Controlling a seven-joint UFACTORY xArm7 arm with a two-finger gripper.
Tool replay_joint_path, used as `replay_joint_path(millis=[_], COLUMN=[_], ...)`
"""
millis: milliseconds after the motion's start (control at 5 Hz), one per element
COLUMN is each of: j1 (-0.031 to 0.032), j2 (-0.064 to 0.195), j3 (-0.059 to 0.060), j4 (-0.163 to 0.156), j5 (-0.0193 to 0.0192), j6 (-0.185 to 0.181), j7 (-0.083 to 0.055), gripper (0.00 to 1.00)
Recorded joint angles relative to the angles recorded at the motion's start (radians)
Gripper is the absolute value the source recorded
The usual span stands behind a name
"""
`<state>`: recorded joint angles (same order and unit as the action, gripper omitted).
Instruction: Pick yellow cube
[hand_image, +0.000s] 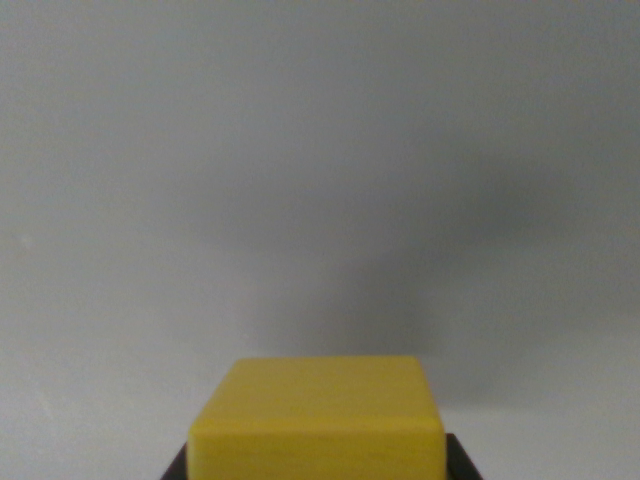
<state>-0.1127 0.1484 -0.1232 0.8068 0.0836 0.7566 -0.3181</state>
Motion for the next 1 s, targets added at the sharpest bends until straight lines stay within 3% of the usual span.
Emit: replay_joint_path(millis=[200, 400, 600, 800, 1000], j1=[0.0004, 0.0004, 0.0009, 0.0009, 0.0014], j2=[-0.014, -0.014, -0.028, -0.028, -0.044], j3=[0.0, 0.0, 0.0, 0.0, -0.001], j4=[0.021, 0.021, 0.045, 0.045, 0.07], j5=[-0.0031, -0.0031, -0.0064, -0.0064, -0.01], j6=[0.035, 0.035, 0.072, 0.072, 0.113], j7=[0.003, 0.003, 0.007, 0.007, 0.01], gripper=[1.0, 1.0, 1.0, 1.0, 1.0])
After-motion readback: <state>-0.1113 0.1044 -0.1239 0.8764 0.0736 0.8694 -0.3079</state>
